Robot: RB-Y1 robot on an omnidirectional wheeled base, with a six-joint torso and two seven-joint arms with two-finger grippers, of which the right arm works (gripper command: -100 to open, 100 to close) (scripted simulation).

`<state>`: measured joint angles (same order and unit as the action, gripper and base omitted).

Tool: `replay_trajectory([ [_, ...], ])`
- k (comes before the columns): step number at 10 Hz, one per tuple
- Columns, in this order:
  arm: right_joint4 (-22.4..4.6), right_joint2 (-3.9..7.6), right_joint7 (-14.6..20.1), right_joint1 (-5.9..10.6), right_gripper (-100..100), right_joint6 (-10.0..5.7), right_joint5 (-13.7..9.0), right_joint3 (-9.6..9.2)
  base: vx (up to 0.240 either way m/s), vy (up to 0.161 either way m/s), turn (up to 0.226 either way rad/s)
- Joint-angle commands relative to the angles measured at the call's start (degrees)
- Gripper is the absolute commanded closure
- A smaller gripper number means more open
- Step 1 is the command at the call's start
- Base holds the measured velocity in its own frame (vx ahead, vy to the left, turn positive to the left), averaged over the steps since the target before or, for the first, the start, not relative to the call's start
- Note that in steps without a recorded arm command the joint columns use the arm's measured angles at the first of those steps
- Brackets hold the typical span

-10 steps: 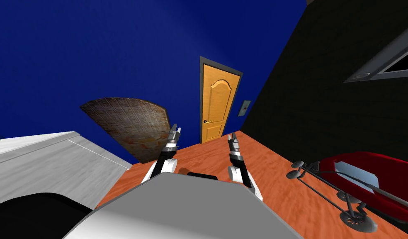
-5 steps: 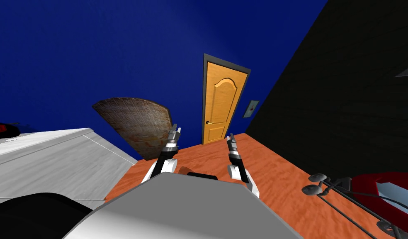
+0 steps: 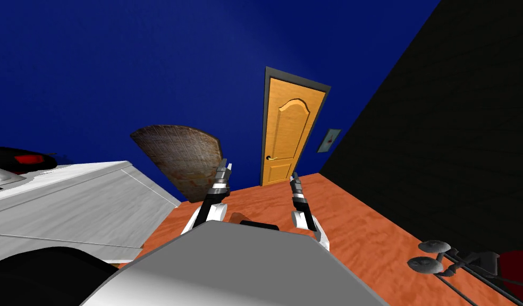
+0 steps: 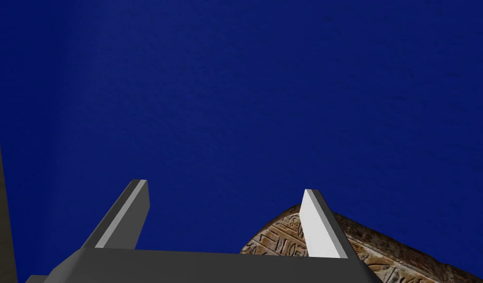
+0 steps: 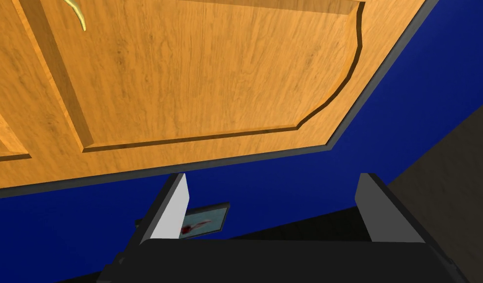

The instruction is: Pull the door open

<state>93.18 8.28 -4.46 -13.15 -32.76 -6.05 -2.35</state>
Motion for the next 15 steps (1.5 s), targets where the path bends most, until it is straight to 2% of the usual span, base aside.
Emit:
replay_trajectory([
  [1,-2.86,0.24,0.33,1.69,-100,-0.18,-0.11,0.04,0.073,-0.015,0.161],
  [2,-3.47,0.24,0.33,1.69,-100,-0.18,-0.11,0.04,0.062,-0.024,0.069],
  [5,-9.81,1.19,1.26,4.70,-100,-0.79,-0.47,0.28,0.080,-0.017,0.156],
  [6,-10.19,1.19,1.26,4.70,-100,-0.79,-0.47,0.28,0.067,-0.031,0.067],
  [9,-15.98,2.12,2.19,7.67,-100,-1.39,-0.82,0.50,0.074,-0.028,0.161],
  [10,-16.82,2.12,2.19,7.67,-100,-1.39,-0.82,0.50,0.062,-0.034,0.051],
  [13,-22.53,3.01,3.09,10.55,-100,-1.98,-1.16,0.73,0.067,-0.028,0.155],
  [14,-23.26,3.01,3.09,10.55,-100,-1.98,-1.16,0.73,0.053,-0.030,0.043],
  [15,-25.30,3.29,3.37,11.46,-100,-2.16,-1.27,0.80,0.045,-0.021,0.096],
])
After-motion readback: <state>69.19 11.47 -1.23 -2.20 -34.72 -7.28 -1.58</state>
